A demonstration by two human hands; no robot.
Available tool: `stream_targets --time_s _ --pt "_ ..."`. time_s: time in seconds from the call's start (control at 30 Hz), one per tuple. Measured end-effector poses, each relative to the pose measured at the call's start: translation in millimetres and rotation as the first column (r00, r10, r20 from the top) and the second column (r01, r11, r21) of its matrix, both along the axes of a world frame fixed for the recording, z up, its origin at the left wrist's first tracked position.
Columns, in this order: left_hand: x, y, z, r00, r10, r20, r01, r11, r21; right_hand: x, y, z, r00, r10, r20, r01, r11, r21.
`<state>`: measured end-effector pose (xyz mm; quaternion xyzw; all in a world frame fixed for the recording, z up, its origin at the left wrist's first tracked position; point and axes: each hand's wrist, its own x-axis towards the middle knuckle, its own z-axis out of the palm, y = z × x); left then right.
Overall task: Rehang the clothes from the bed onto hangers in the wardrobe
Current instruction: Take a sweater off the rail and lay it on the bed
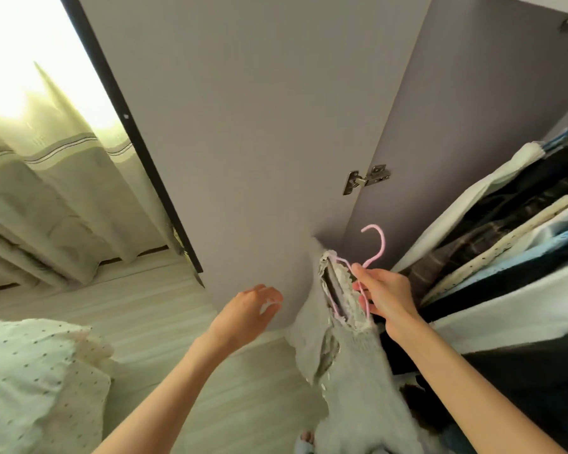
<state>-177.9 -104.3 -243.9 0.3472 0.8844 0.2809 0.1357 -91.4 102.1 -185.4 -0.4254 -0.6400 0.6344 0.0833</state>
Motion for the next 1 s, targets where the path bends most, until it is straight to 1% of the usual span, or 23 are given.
stream_targets --time_s 0.07,0.17,0.23,0.3,0.33,0.37,0.43,0.5,0.6,0.67,0.73,0.8,0.9,1.0 --pt "-2.2 -12.3 -2.6 1.0 -0.005 -0.029 0.005 1.0 0.005 6.0 -19.4 -5.6 0.997 0.073 0.02 -0.074 0.997 0.035" --pt "-7.0 -31.4 -1.3 0.992 0.036 -0.12 -0.035 0.999 0.007 5.5 -48.2 -10.1 0.977 0.208 0.049 -0.211 0.975 0.076" --pt "-10.8 -51.5 -2.7 0.987 0.034 -0.156 -0.049 0.994 -0.094 0.0 -66.9 -9.4 0.96 0.278 0.04 -0.281 0.954 0.108" --pt "-14.1 -79.0 -8.5 0.991 0.031 -0.131 -0.06 0.972 -0.228 -8.0 -84.4 -5.9 0.941 0.338 0.009 -0.337 0.932 0.132" --pt "-14.7 -95.0 -11.9 0.993 0.043 -0.109 -0.071 0.96 -0.27 -12.6 -92.9 -3.5 0.929 0.37 -0.005 -0.365 0.92 0.139" --pt "-14.3 -111.3 -14.9 0.993 0.068 -0.099 -0.094 0.955 -0.282 -17.1 -101.2 -1.3 0.916 0.401 -0.023 -0.394 0.908 0.141" --pt "-10.7 -143.5 -19.0 0.983 0.139 -0.117 -0.161 0.964 -0.212 -28.1 -119.4 1.0 0.883 0.465 -0.062 -0.453 0.88 0.144" --pt "-3.3 -173.2 -18.6 0.963 0.201 -0.18 -0.226 0.965 -0.13 -40.0 -141.6 -0.4 0.847 0.523 -0.098 -0.506 0.848 0.155" --pt "12.3 -216.2 -11.8 0.918 0.299 -0.26 -0.332 0.938 -0.096 -58.0 -179.3 -1.7 0.778 0.609 -0.157 -0.585 0.792 0.171" --pt "26.2 -241.5 -5.6 0.885 0.389 -0.255 -0.411 0.911 -0.036 -70.6 -202.8 0.7 0.705 0.685 -0.187 -0.66 0.729 0.18" --pt "41.6 -265.5 -0.3 0.837 0.498 -0.227 -0.507 0.862 0.019 -83.9 -230.3 5.6 0.61 0.765 -0.207 -0.74 0.643 0.196" --pt "53.5 -283.8 3.7 0.752 0.629 -0.198 -0.627 0.775 0.08 -96.2 -257.9 12.8 0.496 0.836 -0.236 -0.805 0.545 0.236" --pt "71.2 -306.7 12.9 0.557 0.812 -0.174 -0.794 0.582 0.174 -114.6 -302.4 21.0 0.286 0.93 -0.232 -0.874 0.352 0.335" --pt "89.1 -324.5 21.8 0.359 0.908 -0.218 -0.886 0.405 0.227 -132.2 -336.9 25.8 0.084 0.983 -0.162 -0.869 0.152 0.47"
